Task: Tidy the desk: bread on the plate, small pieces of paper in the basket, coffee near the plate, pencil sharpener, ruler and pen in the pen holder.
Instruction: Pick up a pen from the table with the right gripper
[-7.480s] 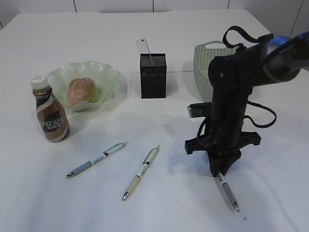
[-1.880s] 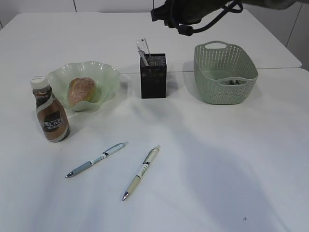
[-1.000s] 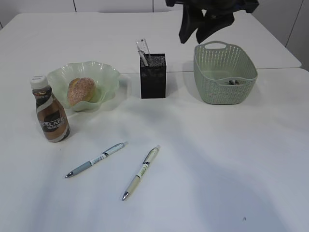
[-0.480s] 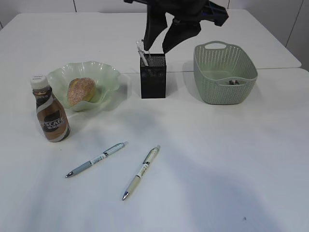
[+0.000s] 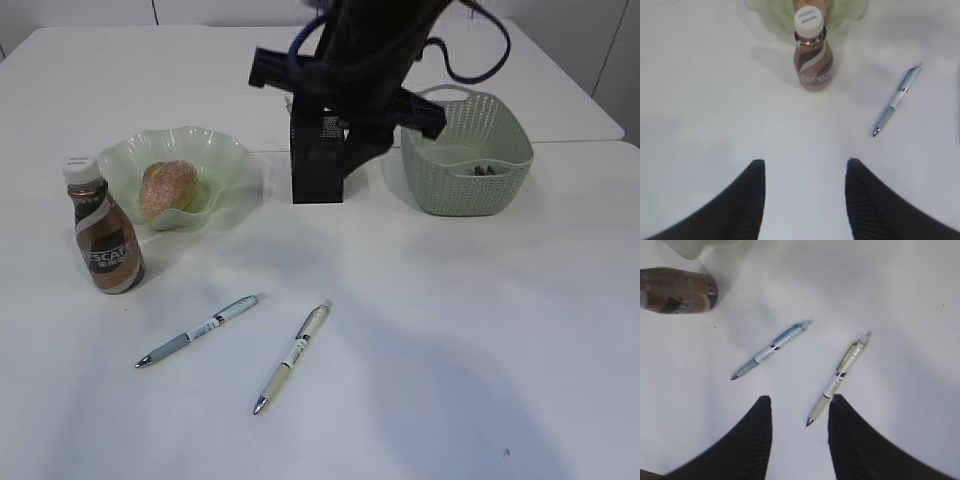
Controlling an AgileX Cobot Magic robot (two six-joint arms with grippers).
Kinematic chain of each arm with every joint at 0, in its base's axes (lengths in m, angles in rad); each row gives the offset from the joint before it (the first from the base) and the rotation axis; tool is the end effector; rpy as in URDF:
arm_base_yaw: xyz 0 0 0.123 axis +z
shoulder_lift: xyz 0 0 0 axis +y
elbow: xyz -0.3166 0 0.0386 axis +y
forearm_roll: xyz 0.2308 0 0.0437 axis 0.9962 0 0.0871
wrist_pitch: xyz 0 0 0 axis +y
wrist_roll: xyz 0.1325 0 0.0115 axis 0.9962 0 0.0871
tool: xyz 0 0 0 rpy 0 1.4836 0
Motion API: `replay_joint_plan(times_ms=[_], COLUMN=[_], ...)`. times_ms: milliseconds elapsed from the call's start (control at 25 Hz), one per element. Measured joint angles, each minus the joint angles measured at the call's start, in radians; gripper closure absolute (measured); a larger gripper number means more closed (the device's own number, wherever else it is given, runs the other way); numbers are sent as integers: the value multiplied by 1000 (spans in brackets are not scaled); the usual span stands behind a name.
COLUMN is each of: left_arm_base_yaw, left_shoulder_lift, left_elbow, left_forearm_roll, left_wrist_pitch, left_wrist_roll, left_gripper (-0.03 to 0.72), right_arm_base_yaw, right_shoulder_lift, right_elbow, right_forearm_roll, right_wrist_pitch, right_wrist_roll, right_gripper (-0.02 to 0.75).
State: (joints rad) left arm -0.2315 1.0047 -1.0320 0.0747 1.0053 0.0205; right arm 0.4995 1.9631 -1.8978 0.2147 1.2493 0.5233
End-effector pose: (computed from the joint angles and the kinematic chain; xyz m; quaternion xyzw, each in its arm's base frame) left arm 0.1731 -0.0322 0.3577 0.1267 0.9336 0.0011 0.3352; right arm 0.3685 0.2317 0.3070 0.0276 0.9794 0.1755 0.0963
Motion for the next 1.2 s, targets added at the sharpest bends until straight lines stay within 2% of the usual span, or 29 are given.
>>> replay_joint_plan(times_ms=[280, 520, 760, 1200], left_arm_base_yaw=[-2, -4, -4, -4], left_shoulder_lift=[0, 0, 0, 0], left_elbow=[0, 0, 0, 0], left_forearm_roll=[0, 0, 0, 0], left_wrist_pitch=[37, 47, 49, 49], left_wrist_roll=[0, 0, 0, 0], left_gripper=[324, 324, 324, 324], right_arm_base_yaw=[0, 9, 67, 71], right_shoulder_lift=[51, 112, 191, 266], right_elbow=[76, 118, 118, 118], right_forearm_roll=[-13, -13, -13, 12], right_wrist_pitch=[-4, -9, -25, -27], right_wrist_roll=[71, 115, 174, 212], right_gripper=[357, 353, 353, 353])
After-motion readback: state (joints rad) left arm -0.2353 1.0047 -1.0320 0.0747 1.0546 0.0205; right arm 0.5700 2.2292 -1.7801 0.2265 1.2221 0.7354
